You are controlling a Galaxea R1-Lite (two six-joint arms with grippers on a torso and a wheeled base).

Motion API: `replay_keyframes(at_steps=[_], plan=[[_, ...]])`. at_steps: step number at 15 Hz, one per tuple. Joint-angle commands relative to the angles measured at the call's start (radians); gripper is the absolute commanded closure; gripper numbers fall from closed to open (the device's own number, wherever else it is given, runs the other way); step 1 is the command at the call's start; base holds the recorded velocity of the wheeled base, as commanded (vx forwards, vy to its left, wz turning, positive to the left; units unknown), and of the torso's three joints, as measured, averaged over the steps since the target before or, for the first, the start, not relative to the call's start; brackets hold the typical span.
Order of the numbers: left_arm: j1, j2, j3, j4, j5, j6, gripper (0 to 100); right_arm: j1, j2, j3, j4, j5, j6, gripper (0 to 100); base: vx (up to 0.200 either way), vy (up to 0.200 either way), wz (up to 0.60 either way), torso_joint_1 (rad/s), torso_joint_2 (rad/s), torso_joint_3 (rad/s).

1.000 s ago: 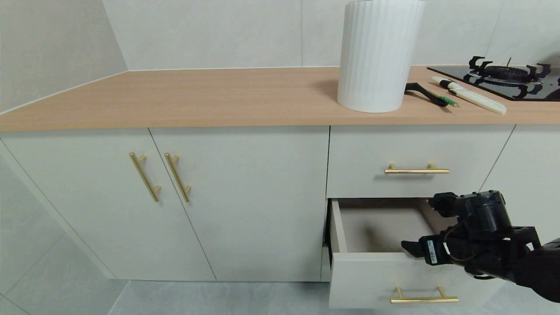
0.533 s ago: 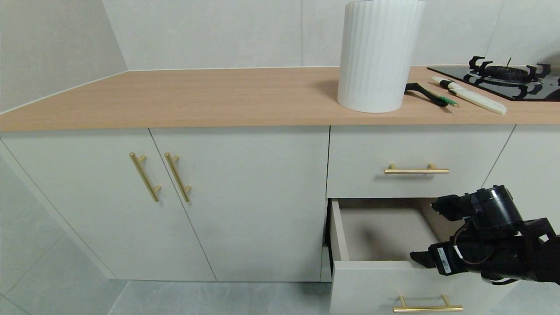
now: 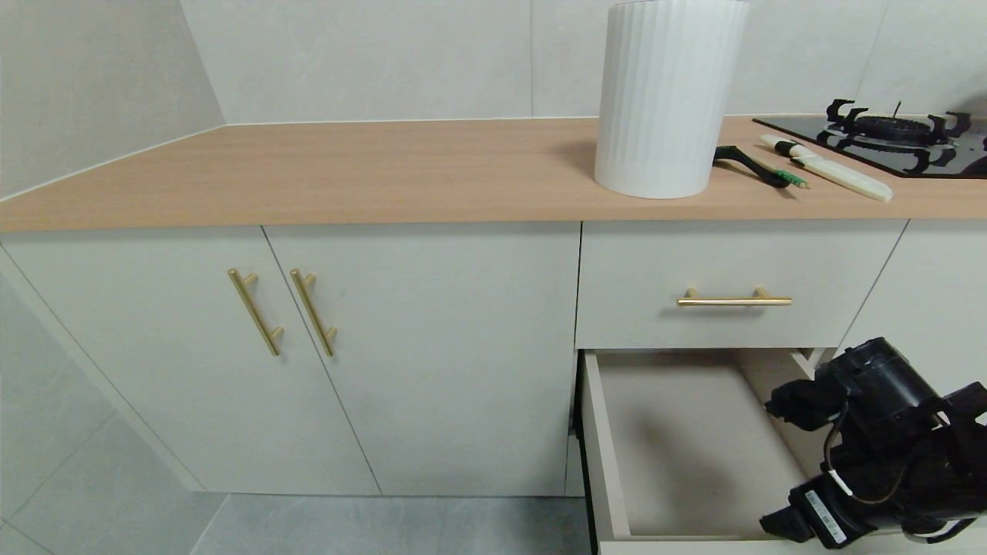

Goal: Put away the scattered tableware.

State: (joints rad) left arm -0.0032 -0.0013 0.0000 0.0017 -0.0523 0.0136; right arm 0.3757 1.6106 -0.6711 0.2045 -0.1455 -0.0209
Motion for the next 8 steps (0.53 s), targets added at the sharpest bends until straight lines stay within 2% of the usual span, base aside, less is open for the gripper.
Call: replay_keyframes(at_steps=[1, 4, 8], plan=[[0.000, 0.001, 0.000, 0.000, 0.000, 0.000, 0, 0.032, -0.041, -0.013, 0.062, 0.000, -0.010, 0, 0.000, 0.000, 0.00, 0.000, 0.00, 0.000], [0.000, 0.001, 0.000, 0.000, 0.000, 0.000, 0, 0.054, -0.046, -0.024, 0.188, 0.001, -0.062, 0, 0.000, 0.000, 0.00, 0.000, 0.00, 0.000], [0.000, 0.001, 0.000, 0.001, 0.000, 0.000, 0, 0.083, -0.046, -0.025, 0.286, 0.004, -0.097, 0, 0.000, 0.000, 0.00, 0.000, 0.00, 0.000]])
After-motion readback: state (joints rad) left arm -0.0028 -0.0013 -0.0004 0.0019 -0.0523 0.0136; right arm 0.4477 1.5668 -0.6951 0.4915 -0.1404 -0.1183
